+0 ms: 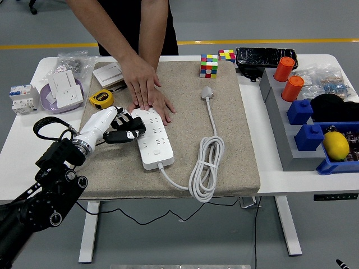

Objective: Pick up the plug,place it near the board,insert it into the board,press the button

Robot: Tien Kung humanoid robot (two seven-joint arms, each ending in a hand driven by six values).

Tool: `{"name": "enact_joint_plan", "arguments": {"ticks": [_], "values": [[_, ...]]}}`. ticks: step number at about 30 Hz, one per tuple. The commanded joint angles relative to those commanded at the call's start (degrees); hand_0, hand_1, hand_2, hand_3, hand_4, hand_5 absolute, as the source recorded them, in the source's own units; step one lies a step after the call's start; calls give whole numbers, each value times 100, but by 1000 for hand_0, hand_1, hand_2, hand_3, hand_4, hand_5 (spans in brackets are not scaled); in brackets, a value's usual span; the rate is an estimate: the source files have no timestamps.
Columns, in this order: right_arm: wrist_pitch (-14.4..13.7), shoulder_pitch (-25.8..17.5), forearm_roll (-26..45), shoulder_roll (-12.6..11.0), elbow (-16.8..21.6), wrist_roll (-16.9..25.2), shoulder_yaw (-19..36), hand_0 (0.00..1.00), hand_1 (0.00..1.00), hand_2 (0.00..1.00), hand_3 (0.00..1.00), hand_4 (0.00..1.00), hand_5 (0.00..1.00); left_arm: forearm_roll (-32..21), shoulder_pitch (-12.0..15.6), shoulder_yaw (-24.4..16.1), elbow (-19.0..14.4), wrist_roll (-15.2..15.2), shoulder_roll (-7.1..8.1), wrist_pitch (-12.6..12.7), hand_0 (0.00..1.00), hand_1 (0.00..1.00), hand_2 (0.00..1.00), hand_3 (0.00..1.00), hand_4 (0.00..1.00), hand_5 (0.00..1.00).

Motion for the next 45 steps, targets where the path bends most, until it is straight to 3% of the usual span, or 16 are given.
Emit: {"name": "enact_joint_plan", "arguments": {"ticks": [13,25,36,45], "values": [[2,-27,10,-17,0,1,-34,959,931,864,873,998,998,33,52,74,-77,-14,59,3,425,364,309,289,319,255],[3,-36,4,-14,0,-4,-24,958,931,864,874,998,998,133,106,-136,-255,5,258,-4,423,362,308,293,324,257],[3,-18,37,-8,0,-2,-27,959,931,865,874,998,998,357,83,-306,184,-2,474,-12,424,363,309,297,335,265],[1,0,31,3,0,-6,4,959,931,865,874,998,998,409,112,-349,337,-21,501,-35,430,388,326,315,378,291]]}}
